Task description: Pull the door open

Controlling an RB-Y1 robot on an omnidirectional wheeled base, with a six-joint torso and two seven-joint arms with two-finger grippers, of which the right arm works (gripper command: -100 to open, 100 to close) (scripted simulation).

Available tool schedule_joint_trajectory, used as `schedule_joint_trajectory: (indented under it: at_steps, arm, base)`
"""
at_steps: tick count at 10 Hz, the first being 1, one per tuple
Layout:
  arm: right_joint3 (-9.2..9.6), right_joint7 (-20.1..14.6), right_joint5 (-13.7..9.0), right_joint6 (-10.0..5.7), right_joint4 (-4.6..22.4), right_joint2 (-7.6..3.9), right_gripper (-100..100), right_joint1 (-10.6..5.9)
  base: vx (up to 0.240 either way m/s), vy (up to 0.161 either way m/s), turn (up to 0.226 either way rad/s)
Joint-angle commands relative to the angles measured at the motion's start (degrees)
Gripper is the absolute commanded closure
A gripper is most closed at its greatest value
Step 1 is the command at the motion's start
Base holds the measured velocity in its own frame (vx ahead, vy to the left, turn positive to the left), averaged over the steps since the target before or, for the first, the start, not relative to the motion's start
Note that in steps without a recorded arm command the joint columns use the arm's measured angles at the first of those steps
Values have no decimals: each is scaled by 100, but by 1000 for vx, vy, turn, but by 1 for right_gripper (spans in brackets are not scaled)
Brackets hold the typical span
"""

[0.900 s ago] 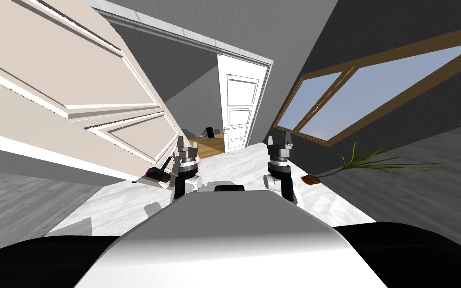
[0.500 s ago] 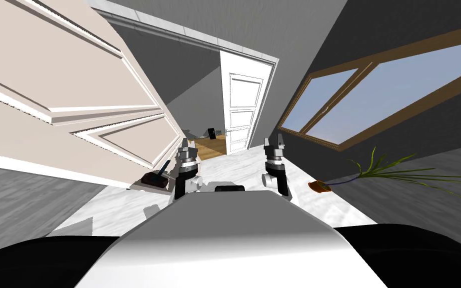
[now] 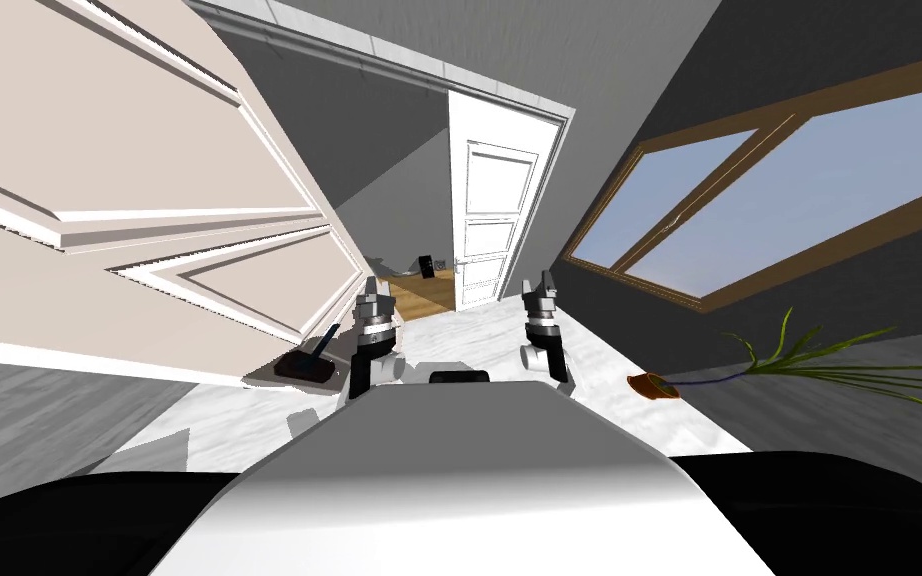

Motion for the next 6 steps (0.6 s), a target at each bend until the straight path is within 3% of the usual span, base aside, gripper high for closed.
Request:
schedule_joint_trajectory:
  at_steps: [1,6]
  arm:
    - [-8,-14,-27,20,201,-44,-100,-100]
    - [-12,-27,-105,71,950,-173,-100,-460]
  base:
    - [88,-7,57]
    - [98,7,74]
